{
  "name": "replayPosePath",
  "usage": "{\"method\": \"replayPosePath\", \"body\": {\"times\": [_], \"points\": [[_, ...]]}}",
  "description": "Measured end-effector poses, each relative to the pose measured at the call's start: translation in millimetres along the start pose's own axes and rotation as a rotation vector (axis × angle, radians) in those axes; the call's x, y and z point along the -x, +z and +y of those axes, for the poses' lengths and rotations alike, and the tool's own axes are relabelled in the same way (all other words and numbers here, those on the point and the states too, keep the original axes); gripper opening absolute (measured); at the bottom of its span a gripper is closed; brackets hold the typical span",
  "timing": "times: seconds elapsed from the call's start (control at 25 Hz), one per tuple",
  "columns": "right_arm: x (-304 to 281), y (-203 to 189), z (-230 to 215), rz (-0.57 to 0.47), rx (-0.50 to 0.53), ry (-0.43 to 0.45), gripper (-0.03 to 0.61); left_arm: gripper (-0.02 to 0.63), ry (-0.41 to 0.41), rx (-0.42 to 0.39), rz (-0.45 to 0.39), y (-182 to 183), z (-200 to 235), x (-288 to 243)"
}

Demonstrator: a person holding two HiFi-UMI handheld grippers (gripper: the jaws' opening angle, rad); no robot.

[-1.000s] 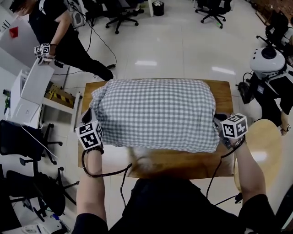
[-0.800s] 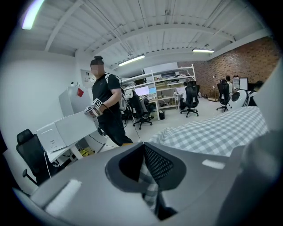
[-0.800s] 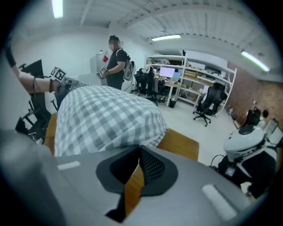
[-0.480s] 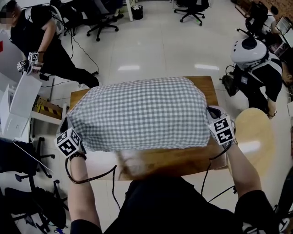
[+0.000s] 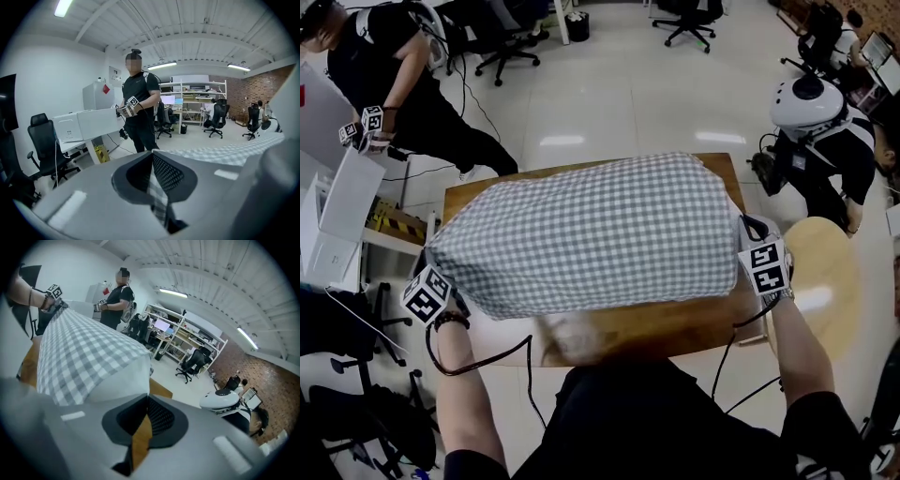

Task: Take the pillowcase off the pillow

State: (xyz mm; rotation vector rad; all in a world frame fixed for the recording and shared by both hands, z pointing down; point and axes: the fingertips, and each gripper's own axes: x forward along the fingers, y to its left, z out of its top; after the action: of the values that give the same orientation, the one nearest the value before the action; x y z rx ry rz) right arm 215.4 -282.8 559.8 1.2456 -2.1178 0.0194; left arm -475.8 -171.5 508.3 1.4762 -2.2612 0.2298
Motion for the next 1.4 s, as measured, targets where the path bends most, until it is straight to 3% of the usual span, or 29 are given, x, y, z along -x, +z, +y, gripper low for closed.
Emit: {"method": "replayPosePath", "body": {"times": [0.24,0.64,1.0,1.24,1.4], "points": [[18,-32,-46,0.032,-0.068,-0.065,0.005,0.005,0.006,0.026,0.001,-18,-7,2],[29,-63,-80,0.103,-0.181,-0.148,0.005,0.005,0.000,0.028,-0.004,-17,-1,1],[18,-80,-56,0.150,-0.185,-0.071,0.006,0.006,-0.044,-0.013,0.011,-20,-22,-8],[10,-77,-50,0.127,-0.127,-0.048,0.012,0.010,-0.062,-0.070,0.029,-29,-40,-14],[15,-52,-48,0.065,-0.098,-0.030,0.015,0.051,-0.056,-0.096,0.015,-24,-47,-12]]}}
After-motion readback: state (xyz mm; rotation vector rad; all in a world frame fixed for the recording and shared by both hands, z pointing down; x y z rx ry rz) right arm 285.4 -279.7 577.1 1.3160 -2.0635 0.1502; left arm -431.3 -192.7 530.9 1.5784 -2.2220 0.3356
